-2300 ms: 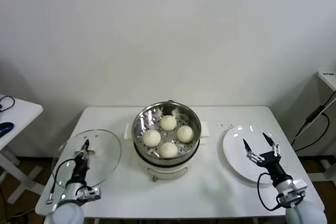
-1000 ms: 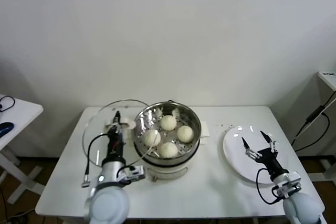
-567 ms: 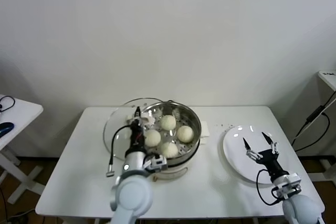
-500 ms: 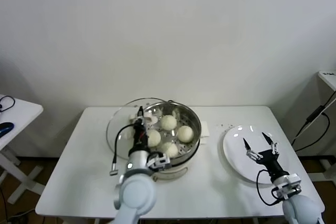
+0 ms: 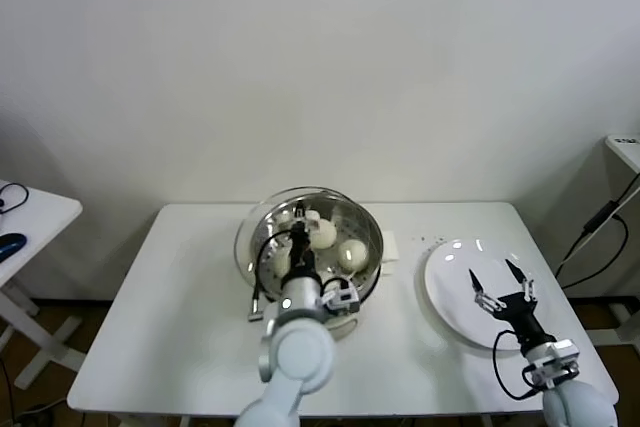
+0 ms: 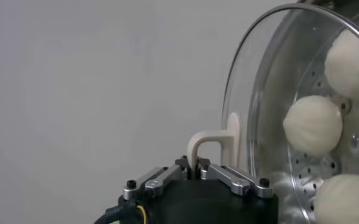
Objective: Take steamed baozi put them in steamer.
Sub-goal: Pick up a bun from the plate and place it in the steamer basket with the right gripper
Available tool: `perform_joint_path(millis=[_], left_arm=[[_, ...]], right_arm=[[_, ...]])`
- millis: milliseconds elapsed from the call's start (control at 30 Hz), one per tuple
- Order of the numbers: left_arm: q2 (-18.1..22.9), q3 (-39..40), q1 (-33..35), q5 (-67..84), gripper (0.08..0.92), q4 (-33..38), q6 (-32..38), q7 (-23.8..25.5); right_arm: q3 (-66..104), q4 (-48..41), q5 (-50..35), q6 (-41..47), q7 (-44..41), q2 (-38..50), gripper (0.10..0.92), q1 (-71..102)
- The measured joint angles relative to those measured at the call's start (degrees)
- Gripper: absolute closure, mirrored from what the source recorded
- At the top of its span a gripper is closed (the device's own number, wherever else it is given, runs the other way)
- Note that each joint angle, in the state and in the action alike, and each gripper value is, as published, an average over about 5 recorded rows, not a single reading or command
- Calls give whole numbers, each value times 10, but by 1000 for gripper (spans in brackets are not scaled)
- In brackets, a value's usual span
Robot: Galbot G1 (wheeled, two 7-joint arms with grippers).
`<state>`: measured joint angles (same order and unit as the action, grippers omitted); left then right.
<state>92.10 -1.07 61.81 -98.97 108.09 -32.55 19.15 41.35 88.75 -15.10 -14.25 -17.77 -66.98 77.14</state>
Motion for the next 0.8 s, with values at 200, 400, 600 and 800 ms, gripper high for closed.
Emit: perform_joint_path(millis=[200, 400, 600, 800], left_arm=[[1, 5, -11, -1, 849, -25, -1, -7], [1, 9, -14, 5, 849, -41, -3, -17], [1, 15, -15, 8, 849, -49, -2, -24], [1, 18, -21, 10, 849, -58, 0, -29]], right_arm=[[5, -1, 1, -1, -2, -4, 203, 1], [8, -5, 2, -2, -4, -6, 203, -2], [8, -8, 3, -2, -5, -8, 203, -4], [9, -10, 5, -3, -6, -11, 203, -5]])
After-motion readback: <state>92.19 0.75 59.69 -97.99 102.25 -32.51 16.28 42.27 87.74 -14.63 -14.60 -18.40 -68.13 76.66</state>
